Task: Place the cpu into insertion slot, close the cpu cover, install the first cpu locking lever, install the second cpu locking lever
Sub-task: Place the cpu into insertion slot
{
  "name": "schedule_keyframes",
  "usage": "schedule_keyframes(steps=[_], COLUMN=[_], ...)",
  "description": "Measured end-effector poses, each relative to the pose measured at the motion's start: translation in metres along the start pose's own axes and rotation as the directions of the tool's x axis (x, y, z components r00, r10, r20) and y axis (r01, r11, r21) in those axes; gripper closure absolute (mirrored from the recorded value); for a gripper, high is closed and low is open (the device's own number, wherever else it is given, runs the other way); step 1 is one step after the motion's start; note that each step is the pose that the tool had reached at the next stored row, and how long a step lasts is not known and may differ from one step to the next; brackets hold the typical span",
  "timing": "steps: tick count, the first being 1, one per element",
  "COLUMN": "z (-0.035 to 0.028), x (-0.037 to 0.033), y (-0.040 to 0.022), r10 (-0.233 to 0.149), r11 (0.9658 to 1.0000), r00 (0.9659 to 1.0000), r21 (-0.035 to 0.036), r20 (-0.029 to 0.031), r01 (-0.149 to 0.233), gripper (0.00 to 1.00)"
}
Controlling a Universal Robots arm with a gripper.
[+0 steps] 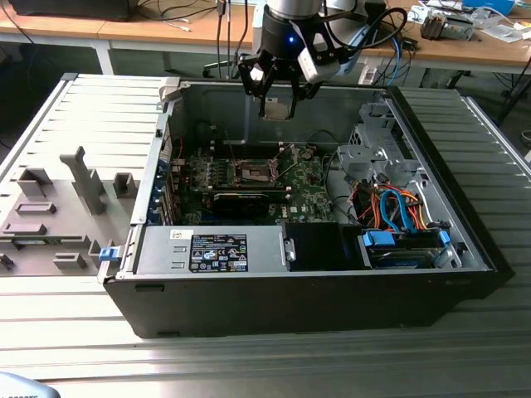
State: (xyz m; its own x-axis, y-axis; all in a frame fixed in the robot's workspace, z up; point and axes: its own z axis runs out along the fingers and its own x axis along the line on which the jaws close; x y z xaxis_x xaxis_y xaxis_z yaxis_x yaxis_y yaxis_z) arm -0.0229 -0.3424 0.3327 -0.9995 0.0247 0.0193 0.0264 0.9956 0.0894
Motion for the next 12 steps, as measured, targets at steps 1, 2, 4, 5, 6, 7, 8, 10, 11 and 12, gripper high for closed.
schedule_keyframes(steps=[1,2,4,5,6,7,8,10,11,12], z=[0.0002,0.0004,0.0012,0.0012,0.0015,0.0021,0.0022,0.0026,0.0028,0.0030], x=[0.0000,0.0000,0.0000,0.0000,0.0000,0.0000,0.0000,0.0000,0.0000,0.0000], y=[0.0000,0.0000,-0.0001,-0.0002,-0.0001,-0.0002,-0.0002,-0.0002,-0.0003,-0.0003], r10=[0.000,0.000,0.000,0.000,0.000,0.000,0.000,0.000,0.000,0.000], r11=[1.0000,1.0000,1.0000,1.0000,1.0000,1.0000,1.0000,1.0000,1.0000,1.0000], r00=[1.0000,1.0000,1.0000,1.0000,1.0000,1.0000,1.0000,1.0000,1.0000,1.0000], r21=[0.0001,0.0000,0.0003,0.0005,0.0003,0.0002,0.0002,0.0002,0.0001,0.0002], r20=[0.0000,-0.0001,0.0000,-0.0001,-0.0001,-0.0001,0.0000,0.0000,0.0000,0.0000], r01=[0.000,0.000,0.000,0.000,0.000,0.000,0.000,0.000,0.000,0.000], gripper=[0.45,0.45,0.45,0.45,0.45,0.45,0.45,0.45,0.45,0.45])
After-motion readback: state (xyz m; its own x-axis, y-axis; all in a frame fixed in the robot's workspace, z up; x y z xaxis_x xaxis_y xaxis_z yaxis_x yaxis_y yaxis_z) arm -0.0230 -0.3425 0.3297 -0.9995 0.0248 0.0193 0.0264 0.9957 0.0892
